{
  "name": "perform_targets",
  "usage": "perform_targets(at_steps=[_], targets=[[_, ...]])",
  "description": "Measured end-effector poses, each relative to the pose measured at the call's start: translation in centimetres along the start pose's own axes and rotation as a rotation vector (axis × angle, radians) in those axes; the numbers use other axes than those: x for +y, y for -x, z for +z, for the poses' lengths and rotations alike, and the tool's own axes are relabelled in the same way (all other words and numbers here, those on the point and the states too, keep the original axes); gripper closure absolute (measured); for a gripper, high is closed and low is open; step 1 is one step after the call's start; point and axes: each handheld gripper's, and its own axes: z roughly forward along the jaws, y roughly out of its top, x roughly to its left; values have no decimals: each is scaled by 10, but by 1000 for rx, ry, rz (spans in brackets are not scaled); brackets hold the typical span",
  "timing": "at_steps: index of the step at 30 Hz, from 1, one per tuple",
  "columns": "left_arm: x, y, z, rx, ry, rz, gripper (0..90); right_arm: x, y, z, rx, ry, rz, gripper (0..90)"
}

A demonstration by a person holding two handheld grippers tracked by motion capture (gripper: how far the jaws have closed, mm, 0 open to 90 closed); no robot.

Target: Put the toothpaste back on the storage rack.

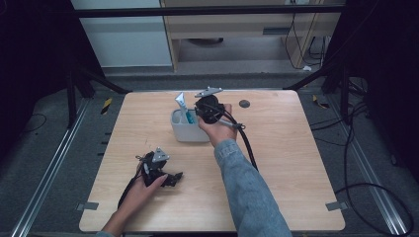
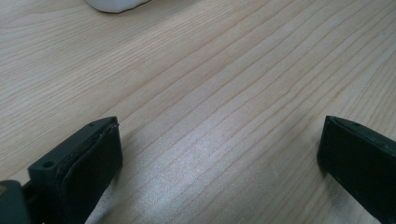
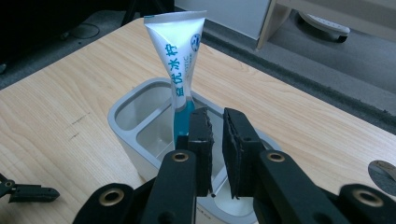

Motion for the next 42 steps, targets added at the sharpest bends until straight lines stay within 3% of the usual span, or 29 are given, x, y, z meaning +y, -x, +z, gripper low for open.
perform_targets(at_steps=[8,19,23,28,31,32,38,42], targets=[[0,0,0,0,0,0,0,-5,4,-6,9,8,-7,709],[0,0,0,1,0,0,0,-13,18,-30,7,41,18,394],[0,0,0,-1,2,0,0,-14,23,-34,-15,16,12,372],[0,0,0,-1,2,0,0,-22,29,-41,-4,22,16,232],[0,0,0,-1,1,1,0,-28,32,-41,-9,-17,20,131],[0,0,0,0,1,1,0,-30,33,-41,-23,-35,19,116],[0,0,0,-2,-1,0,0,-42,46,-49,-70,-17,44,92],[0,0,0,-2,-2,2,0,-48,55,-57,-70,-9,48,89]])
